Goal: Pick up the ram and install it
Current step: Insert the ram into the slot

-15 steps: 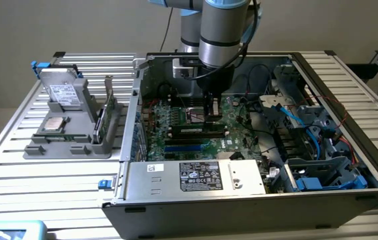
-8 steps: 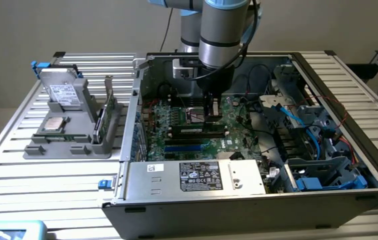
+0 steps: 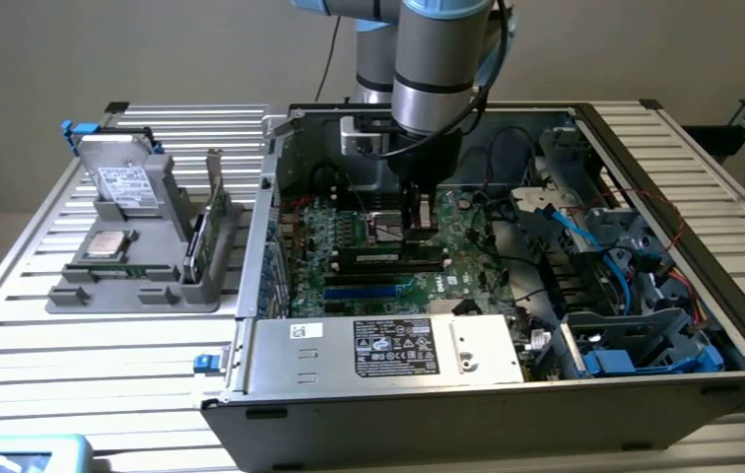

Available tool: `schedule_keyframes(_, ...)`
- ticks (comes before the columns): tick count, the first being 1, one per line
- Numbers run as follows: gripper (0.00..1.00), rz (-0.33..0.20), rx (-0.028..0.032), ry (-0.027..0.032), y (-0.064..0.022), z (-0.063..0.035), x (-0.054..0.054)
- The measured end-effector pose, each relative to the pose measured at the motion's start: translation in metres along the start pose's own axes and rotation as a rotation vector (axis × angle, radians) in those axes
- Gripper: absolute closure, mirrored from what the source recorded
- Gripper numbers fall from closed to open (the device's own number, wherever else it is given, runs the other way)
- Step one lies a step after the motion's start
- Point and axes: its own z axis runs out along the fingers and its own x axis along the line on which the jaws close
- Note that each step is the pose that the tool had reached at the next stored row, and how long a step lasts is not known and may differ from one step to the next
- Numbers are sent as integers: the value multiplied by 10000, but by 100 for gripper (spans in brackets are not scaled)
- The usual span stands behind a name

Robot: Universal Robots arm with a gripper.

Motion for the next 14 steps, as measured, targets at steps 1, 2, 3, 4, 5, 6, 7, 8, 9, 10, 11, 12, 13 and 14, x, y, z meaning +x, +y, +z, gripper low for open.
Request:
schedule_keyframes(1, 88, -1, 0, 0, 0, 1, 6)
schedule_keyframes(2, 88, 0, 1, 0, 0, 1, 10)
schedule_keyframes(3, 88, 1, 2, -3, 0, 2, 11)
schedule_keyframes(4, 88, 2, 1, -3, 0, 2, 12)
schedule_keyframes(5, 88, 2, 1, -2, 0, 2, 12)
schedule_keyframes(6, 88, 1, 1, 0, 0, 2, 12)
schedule_keyframes(7, 88, 0, 0, 1, 0, 3, 13)
schedule_keyframes(8, 88, 0, 0, 2, 0, 4, 13)
schedule_keyframes(9, 88, 0, 0, 1, 0, 5, 13)
schedule_keyframes(10, 88, 0, 0, -1, 0, 8, 13)
schedule_keyframes(11, 88, 1, 1, -4, 0, 11, 12)
schedule_keyframes(12, 88, 1, 1, -6, 0, 13, 12)
schedule_keyframes(13, 88, 0, 0, -7, 0, 14, 12)
schedule_keyframes(14, 88, 0, 0, -9, 0, 16, 12)
